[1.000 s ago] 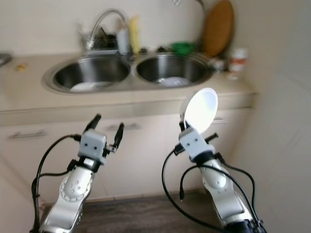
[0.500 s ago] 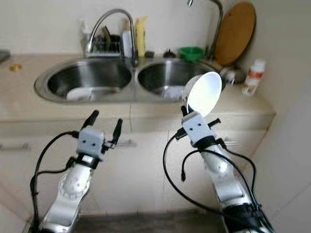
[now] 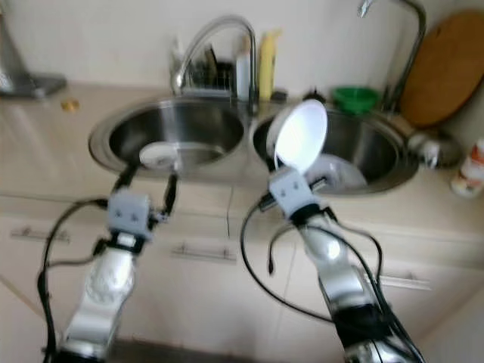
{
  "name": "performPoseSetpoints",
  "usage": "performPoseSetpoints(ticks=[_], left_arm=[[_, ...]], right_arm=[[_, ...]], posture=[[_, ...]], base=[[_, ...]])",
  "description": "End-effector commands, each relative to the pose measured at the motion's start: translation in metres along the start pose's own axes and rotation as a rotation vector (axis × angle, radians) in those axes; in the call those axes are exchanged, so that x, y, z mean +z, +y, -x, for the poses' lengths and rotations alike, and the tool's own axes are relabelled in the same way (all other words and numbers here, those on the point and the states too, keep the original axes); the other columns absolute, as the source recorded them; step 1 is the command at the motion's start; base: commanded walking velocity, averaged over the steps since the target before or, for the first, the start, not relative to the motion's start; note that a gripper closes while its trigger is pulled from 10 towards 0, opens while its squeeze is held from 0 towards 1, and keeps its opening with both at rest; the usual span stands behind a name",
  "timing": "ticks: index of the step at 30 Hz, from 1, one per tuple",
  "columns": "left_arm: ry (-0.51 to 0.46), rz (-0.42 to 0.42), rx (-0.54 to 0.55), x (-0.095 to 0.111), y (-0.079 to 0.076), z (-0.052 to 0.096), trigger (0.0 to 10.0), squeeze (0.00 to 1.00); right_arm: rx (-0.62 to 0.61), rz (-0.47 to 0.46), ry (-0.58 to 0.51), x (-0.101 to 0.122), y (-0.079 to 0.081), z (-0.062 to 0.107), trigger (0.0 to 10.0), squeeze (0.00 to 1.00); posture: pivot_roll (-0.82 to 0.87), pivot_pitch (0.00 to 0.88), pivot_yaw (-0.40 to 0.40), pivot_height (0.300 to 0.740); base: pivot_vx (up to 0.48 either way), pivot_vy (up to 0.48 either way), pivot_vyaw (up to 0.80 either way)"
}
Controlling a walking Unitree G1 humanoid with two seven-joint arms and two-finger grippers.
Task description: Kitchen organization
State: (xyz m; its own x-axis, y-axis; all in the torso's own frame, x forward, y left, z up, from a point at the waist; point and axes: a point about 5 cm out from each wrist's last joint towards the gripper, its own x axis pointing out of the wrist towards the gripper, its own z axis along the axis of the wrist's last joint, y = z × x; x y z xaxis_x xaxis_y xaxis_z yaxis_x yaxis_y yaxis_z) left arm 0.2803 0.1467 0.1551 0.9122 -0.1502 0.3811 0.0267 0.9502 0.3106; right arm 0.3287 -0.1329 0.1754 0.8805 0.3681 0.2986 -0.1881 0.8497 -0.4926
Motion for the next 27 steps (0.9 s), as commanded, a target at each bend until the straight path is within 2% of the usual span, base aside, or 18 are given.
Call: performPoseSetpoints(ticks=[1,10,12,13,15,16,17,18,19,20,21,23,24,25,27], left_arm=[[-0.012,-0.014,-0.001,0.002,0.003,-0.002,10.0,0.00],[-0.023,-0.009,-0.005,0.004,0.001,-0.004,10.0,0.00],[-0.025,-0.006,-0.011,0.004,-0.001,-0.004,10.0,0.00],[-0.025,-0.006,-0.011,0.004,-0.001,-0.004,10.0,0.00],[-0.027,-0.004,-0.013,0.005,-0.001,-0.004,10.0,0.00],[-0.026,-0.004,-0.014,0.005,-0.001,-0.004,10.0,0.00],[-0.025,-0.005,-0.015,0.004,-0.002,-0.004,10.0,0.00],[-0.023,-0.005,-0.016,0.004,-0.002,-0.004,10.0,0.00],[-0.022,-0.006,-0.017,0.004,-0.002,-0.004,10.0,0.00],[-0.020,-0.009,-0.021,0.003,-0.003,-0.004,10.0,0.00],[-0.019,-0.010,-0.023,0.003,-0.003,-0.004,10.0,0.00],[-0.018,-0.010,-0.023,0.003,-0.003,-0.004,10.0,0.00],[-0.015,-0.011,-0.026,0.003,-0.003,-0.004,10.0,0.00],[-0.015,-0.011,-0.026,0.003,-0.003,-0.004,10.0,0.00],[-0.012,-0.013,-0.028,0.002,-0.004,-0.003,10.0,0.00]], right_arm=[[0.018,-0.016,-0.034,0.009,0.001,-0.009,0.0,0.00],[0.027,-0.153,0.050,0.007,-0.003,-0.030,0.0,0.00],[-0.045,-0.252,0.142,0.000,-0.014,-0.040,0.0,0.00],[-0.045,-0.252,0.142,0.000,-0.014,-0.040,0.0,0.00],[-0.087,-0.315,0.181,-0.003,-0.021,-0.045,0.0,0.00],[-0.125,-0.378,0.234,-0.008,-0.027,-0.048,1.1,0.00],[-0.150,-0.439,0.286,-0.013,-0.030,-0.050,3.7,0.00],[-0.171,-0.511,0.324,-0.017,-0.033,-0.052,4.5,0.00],[-0.186,-0.567,0.340,-0.018,-0.036,-0.054,4.7,0.00],[-0.210,-0.675,0.377,-0.022,-0.040,-0.056,8.4,0.00],[-0.222,-0.729,0.406,-0.024,-0.041,-0.056,9.5,0.00],[-0.228,-0.765,0.428,-0.026,-0.042,-0.056,9.5,0.00],[-0.293,-0.822,0.516,-0.037,-0.047,-0.053,10.0,0.00],[-0.293,-0.822,0.516,-0.037,-0.047,-0.053,10.0,0.00],[-0.347,-0.840,0.617,-0.048,-0.049,-0.047,10.0,0.00]], posture=[[0.03,0.000,-0.032,0.740],[0.04,0.000,-0.036,0.740],[0.04,0.000,-0.037,0.740],[0.04,0.000,-0.037,0.740],[0.04,0.000,-0.038,0.740],[0.04,0.000,-0.038,0.740],[0.05,0.000,-0.039,0.740],[0.05,0.000,-0.039,0.740],[0.05,0.000,-0.039,0.740],[0.05,0.000,-0.040,0.740],[0.05,0.000,-0.041,0.740],[0.05,0.000,-0.040,0.740],[0.05,0.000,-0.042,0.740],[0.05,0.000,-0.042,0.740],[0.05,0.000,-0.043,0.740]], base=[[0.382,0.000,0.00],[0.362,0.000,0.00],[0.139,0.000,0.00],[0.000,0.000,0.00],[0.000,0.000,0.00],[0.000,0.000,0.00],[0.000,0.000,0.00],[0.000,0.000,0.00],[0.000,0.000,0.00],[0.000,0.000,0.00],[0.000,0.000,0.00],[0.000,0.000,0.00],[0.000,0.000,0.00],[0.000,0.000,0.00],[0.000,0.000,0.00]])
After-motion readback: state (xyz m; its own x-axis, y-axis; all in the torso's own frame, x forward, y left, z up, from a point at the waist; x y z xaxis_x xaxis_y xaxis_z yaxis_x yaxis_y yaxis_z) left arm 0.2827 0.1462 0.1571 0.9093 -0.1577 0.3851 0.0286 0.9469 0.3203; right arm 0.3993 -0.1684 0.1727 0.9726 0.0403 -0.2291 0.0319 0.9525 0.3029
